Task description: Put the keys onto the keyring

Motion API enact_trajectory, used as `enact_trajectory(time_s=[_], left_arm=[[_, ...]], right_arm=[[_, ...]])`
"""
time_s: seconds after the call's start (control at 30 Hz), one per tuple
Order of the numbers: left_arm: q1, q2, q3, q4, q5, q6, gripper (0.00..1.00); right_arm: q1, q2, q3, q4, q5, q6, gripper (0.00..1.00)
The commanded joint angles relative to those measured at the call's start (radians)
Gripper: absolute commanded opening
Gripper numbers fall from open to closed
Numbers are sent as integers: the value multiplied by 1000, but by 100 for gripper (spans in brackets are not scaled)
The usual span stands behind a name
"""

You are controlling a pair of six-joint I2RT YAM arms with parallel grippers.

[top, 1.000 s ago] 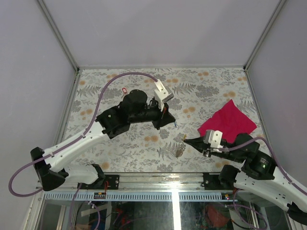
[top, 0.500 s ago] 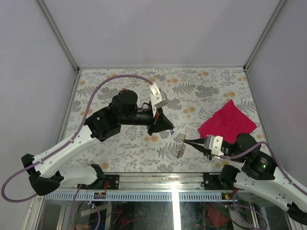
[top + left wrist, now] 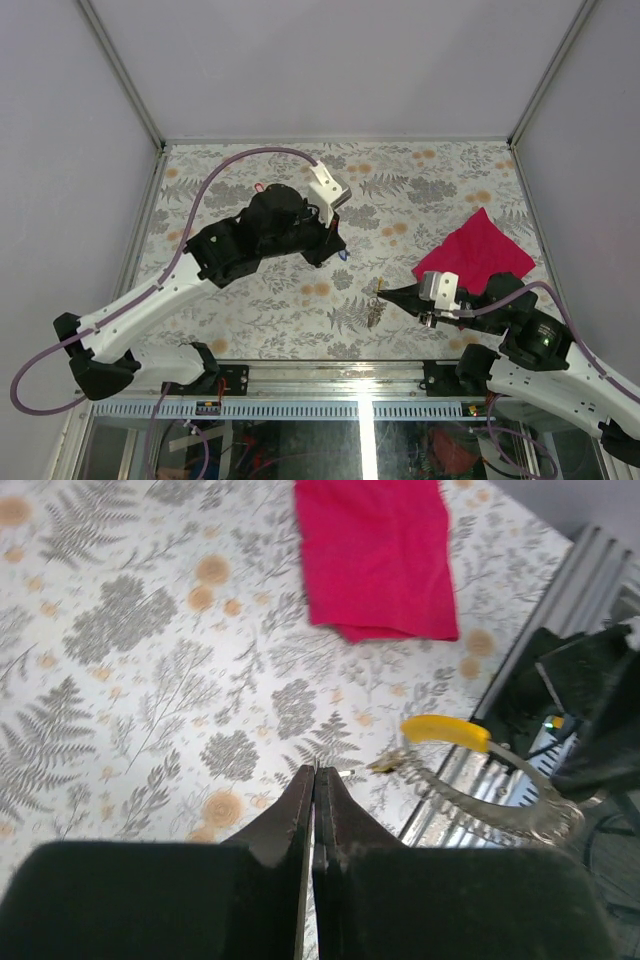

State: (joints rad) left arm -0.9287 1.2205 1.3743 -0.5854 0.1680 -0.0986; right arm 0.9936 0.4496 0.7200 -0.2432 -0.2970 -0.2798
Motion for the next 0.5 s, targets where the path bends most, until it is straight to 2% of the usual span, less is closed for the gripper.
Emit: enact_trajectory(time_s=[0.0, 0.1, 0.27, 0.47], left_arm=[[-3, 53, 73, -118, -156, -56, 0], [4, 83, 81, -155, -195, -73, 0], [46, 79, -8, -111, -111, -18, 0], [193, 72, -88, -96, -4, -66, 0]], right_arm=[[-4, 9, 28, 87, 14, 37, 0], [-4, 14, 24, 86, 11, 46, 0], [-4, 19, 19, 89, 6, 57, 0], [-4, 20, 19, 80, 6, 71, 0]])
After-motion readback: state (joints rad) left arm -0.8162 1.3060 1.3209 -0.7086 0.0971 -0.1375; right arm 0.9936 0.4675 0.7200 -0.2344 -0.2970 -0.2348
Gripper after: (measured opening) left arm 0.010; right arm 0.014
